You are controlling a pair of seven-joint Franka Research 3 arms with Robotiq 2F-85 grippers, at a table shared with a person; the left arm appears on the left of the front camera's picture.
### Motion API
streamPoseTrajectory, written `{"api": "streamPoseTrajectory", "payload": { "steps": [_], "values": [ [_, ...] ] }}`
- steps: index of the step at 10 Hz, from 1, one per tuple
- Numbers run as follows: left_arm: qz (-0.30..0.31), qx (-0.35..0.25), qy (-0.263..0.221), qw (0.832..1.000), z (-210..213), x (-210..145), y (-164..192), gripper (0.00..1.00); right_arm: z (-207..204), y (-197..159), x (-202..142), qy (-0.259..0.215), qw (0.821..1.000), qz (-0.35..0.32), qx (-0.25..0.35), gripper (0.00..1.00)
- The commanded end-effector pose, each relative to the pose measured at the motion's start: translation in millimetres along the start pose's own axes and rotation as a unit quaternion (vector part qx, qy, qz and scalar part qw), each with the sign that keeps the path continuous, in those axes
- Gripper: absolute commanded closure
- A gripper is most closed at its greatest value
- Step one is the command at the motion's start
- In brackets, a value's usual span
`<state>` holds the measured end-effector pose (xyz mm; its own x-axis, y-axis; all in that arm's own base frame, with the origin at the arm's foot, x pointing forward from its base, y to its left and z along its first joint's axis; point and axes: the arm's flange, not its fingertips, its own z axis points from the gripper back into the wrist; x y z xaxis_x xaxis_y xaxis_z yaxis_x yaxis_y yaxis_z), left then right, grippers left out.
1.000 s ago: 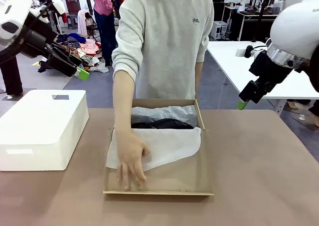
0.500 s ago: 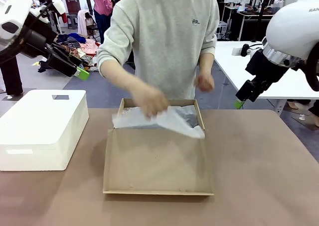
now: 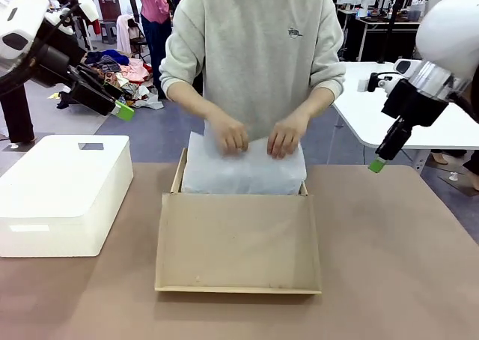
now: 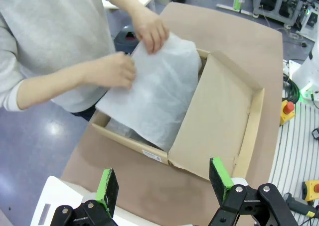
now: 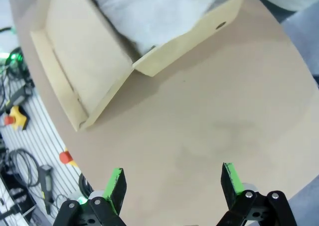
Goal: Pack the shoes into the box.
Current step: Close the Shoes Box.
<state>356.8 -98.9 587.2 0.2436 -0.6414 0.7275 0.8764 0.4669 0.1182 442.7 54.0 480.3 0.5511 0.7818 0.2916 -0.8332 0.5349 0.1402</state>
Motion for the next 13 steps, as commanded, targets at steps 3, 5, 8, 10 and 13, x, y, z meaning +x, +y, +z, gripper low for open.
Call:
{"api": "streamPoseTrajectory", "payload": {
  "steps": [3, 5, 8, 10, 13],
  "values": [
    [-0.006, -0.005, -0.005, 1.000, 0.3, -1.0, 2.2, 0.04, 15.6, -20.9, -13.1, -0.063, 0.995, 0.075, -0.004, 0.30],
    [-0.006, -0.005, -0.005, 1.000, 0.3, -1.0, 2.2, 0.04, 25.1, -28.5, -20.7, -0.091, 0.992, 0.091, 0.003, 0.70],
    [-0.006, -0.005, -0.005, 1.000, 0.3, -1.0, 2.2, 0.04, 30.0, -33.2, -24.5, -0.151, 0.980, 0.129, 0.030, 1.00],
    [-0.006, -0.005, -0.005, 1.000, 0.3, -1.0, 2.2, 0.04, 29.5, -36.0, -20.8, -0.144, 0.980, 0.124, 0.052, 1.00],
    [-0.006, -0.005, -0.005, 1.000, 0.3, -1.0, 2.2, 0.04, 29.6, -39.7, -17.4, -0.153, 0.975, 0.131, 0.091, 1.00]
  ]
}}
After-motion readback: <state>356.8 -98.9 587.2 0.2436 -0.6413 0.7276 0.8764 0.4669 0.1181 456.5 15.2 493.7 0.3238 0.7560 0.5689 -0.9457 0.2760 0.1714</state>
